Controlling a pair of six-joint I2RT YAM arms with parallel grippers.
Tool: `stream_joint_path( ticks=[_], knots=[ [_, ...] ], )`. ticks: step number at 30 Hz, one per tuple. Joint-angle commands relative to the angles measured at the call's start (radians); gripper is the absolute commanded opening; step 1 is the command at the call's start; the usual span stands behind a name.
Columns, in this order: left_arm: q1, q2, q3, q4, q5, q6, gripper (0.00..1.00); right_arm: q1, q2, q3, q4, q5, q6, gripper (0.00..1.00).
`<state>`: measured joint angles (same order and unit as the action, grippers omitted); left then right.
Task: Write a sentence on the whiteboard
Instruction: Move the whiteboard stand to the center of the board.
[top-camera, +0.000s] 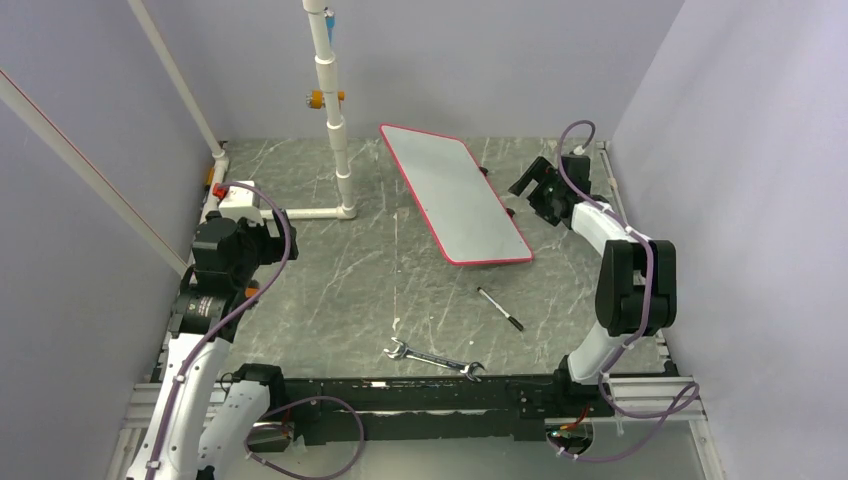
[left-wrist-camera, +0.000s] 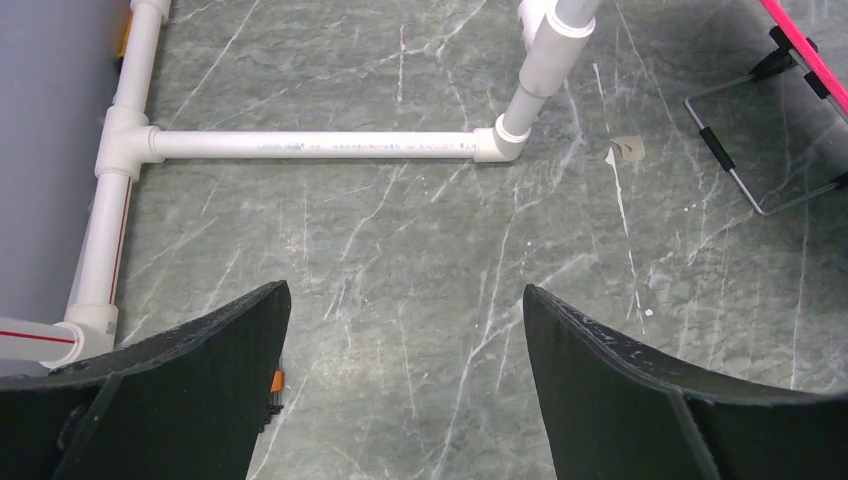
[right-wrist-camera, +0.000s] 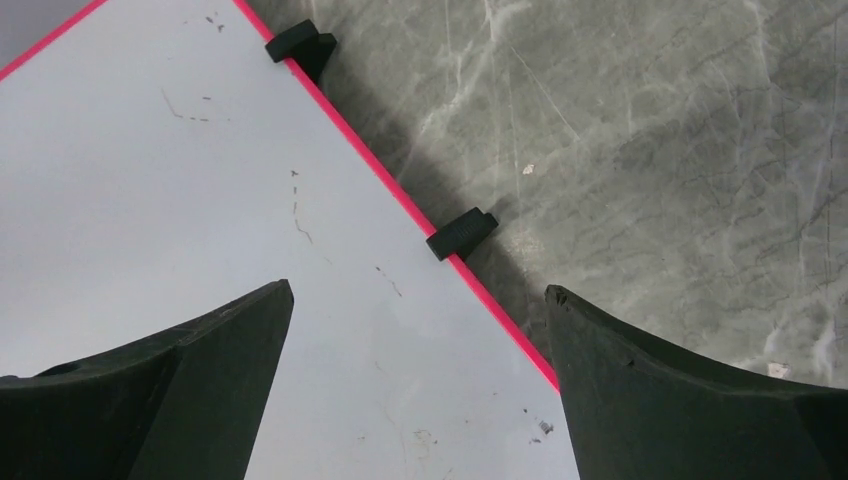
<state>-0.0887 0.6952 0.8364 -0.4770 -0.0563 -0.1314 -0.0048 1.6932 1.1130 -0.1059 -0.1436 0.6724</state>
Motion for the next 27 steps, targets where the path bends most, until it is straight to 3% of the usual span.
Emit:
stream_joint_path(
  ticks=[1, 7, 12, 18, 27],
  knots=[
    [-0.003, -0.009, 0.041, 0.023, 0.011, 0.017, 0.91, -0.001, 0.025, 0.062, -0.010, -0.001, -0.022, 1.00],
    [-0.005, -0.007, 0.039, 0.025, 0.030, 0.023, 0.89, -0.001, 0.108, 0.149, -0.037, -0.086, -0.037, 0.94],
    [-0.006, -0.005, 0.039, 0.025, 0.035, 0.025, 0.87, -0.001, 0.170, 0.210, -0.081, -0.049, -0.024, 0.89],
    [-0.011, -0.003, 0.041, 0.023, 0.036, 0.029, 0.85, 0.031, 0.276, 0.319, -0.159, -0.043, -0.027, 0.75],
    [-0.016, -0.002, 0.039, 0.022, 0.036, 0.032, 0.84, 0.062, 0.341, 0.342, -0.200, 0.046, -0.025, 0.67]
  ],
)
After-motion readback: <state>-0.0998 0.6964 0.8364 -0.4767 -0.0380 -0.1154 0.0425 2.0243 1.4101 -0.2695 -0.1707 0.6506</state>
